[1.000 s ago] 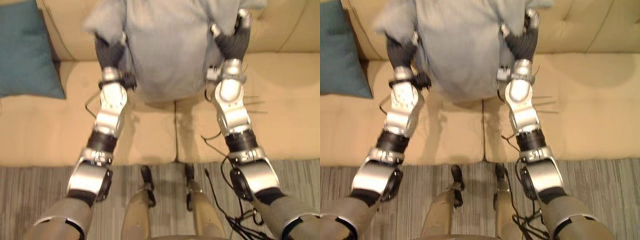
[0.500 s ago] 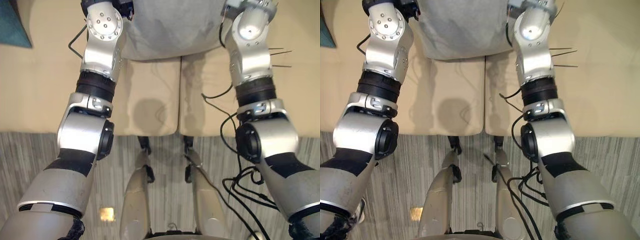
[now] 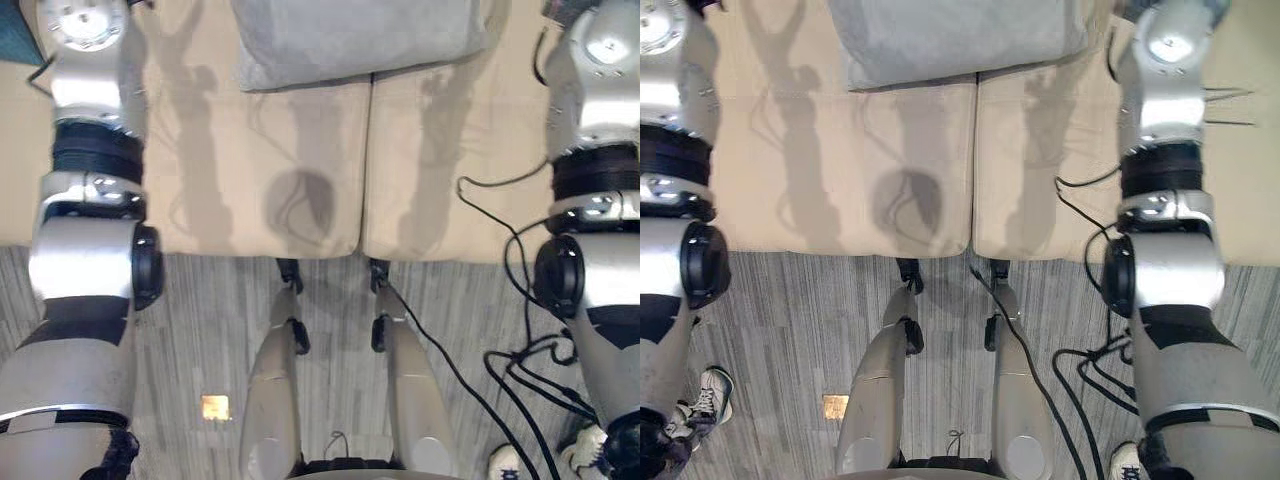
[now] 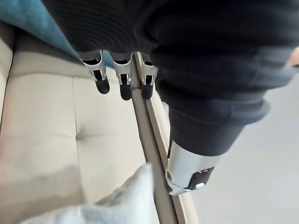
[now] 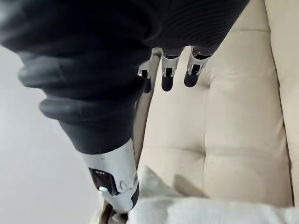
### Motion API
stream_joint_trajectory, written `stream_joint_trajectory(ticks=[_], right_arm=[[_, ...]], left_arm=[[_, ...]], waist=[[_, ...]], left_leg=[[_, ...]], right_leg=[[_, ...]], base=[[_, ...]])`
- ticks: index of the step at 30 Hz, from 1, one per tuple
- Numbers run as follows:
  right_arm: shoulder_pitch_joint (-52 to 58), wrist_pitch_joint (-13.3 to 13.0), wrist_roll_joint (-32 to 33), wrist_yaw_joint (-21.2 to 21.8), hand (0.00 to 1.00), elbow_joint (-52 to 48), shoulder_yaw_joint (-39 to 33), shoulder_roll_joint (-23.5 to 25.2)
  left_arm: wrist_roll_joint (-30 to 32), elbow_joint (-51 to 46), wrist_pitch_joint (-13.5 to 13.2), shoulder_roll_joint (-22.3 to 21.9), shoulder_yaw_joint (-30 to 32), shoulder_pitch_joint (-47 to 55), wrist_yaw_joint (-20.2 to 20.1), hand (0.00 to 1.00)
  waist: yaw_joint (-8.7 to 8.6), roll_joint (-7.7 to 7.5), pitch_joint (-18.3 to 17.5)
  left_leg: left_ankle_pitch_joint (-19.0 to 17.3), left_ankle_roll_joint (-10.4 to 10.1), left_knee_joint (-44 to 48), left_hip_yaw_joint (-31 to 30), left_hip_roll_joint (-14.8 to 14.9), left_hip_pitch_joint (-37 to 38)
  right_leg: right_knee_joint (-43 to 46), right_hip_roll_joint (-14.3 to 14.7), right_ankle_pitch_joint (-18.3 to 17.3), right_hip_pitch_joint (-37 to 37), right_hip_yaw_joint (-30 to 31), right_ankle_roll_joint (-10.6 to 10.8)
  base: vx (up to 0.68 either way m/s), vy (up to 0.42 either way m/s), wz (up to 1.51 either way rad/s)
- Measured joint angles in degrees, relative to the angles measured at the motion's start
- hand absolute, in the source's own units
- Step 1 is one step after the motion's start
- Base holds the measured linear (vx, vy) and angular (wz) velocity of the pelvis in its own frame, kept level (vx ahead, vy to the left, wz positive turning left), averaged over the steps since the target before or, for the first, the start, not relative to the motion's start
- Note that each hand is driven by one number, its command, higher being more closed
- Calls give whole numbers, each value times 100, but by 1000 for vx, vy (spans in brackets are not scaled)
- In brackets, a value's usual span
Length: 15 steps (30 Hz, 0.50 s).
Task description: Pick up cushions and gather them together orderly.
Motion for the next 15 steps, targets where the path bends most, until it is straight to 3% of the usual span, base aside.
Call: stream_joint_trajectory(ticks=[3, 8, 9, 12, 15], right_arm=[[972, -41, 254, 305, 0, -938, 60, -309], [3057, -240, 366, 826, 0, -2181, 263, -248], [4023, -286, 399, 999, 0, -2505, 218, 6], [5946, -340, 469, 1433, 0, -2543, 241, 777], [7220, -338, 225, 1850, 0, -2267, 225, 1259]], left_arm=[[-190, -676, -12, 129, 268, 923, -137, 0], [-301, -1952, -173, 13, 486, 3042, -440, 0], [-296, -2393, -233, -372, 653, 4029, -584, 0], [-216, -2671, -251, -1336, 530, 6140, -964, 0], [172, -2661, -189, -1787, 384, 7520, -1389, 0]], waist=[[13, -7, -5], [32, -11, -18], [30, -18, -58], [16, -19, -621], [4, -23, -697]], left_leg=[[-11, -7, -16, 13, 8, 279], [-200, 83, 8, 24, 12, 864], [-343, 116, 65, 24, 6, 1090], [-527, 120, 128, 9, -32, 1288], [-619, 103, 116, -18, -41, 1761]], right_leg=[[301, -46, -228, 152, -9, 2], [372, -53, -440, 749, -33, 32], [369, -58, -546, 1014, -37, 67], [314, -63, -707, 1279, -42, 100], [21, -20, -707, 1895, -98, 101]], base=[[-18, -28, 14], [13, -44, 6], [69, -40, 7], [110, -19, 5], [126, -18, 3]])
